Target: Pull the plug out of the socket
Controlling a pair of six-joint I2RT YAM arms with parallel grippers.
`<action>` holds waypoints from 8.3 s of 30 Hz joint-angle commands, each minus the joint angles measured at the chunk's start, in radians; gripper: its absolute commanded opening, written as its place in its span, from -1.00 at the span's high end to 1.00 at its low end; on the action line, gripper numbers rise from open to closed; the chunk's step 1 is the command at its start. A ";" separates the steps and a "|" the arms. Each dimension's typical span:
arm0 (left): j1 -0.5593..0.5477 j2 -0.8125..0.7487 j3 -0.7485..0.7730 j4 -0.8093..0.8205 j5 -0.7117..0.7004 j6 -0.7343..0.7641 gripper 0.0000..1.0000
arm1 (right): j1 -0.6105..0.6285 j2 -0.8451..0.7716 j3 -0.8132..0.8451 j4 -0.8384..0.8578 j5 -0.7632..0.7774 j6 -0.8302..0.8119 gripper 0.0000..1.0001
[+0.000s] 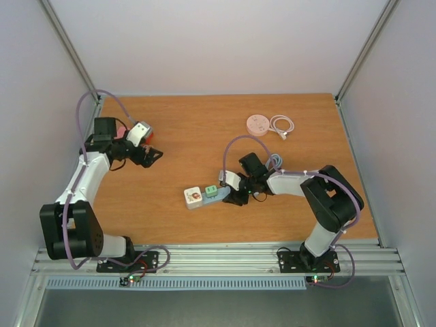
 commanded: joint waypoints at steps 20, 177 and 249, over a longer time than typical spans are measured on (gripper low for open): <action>-0.249 -0.017 -0.085 -0.277 0.076 0.499 -0.99 | 0.158 -0.023 -0.083 0.076 0.232 0.463 -0.61; -0.431 -0.115 -0.259 0.275 0.321 0.220 0.30 | 0.154 0.065 -0.031 0.200 -0.115 0.035 0.97; -0.403 -0.088 -0.197 0.112 0.394 0.310 0.45 | 0.169 0.084 -0.012 0.178 -0.095 0.038 0.97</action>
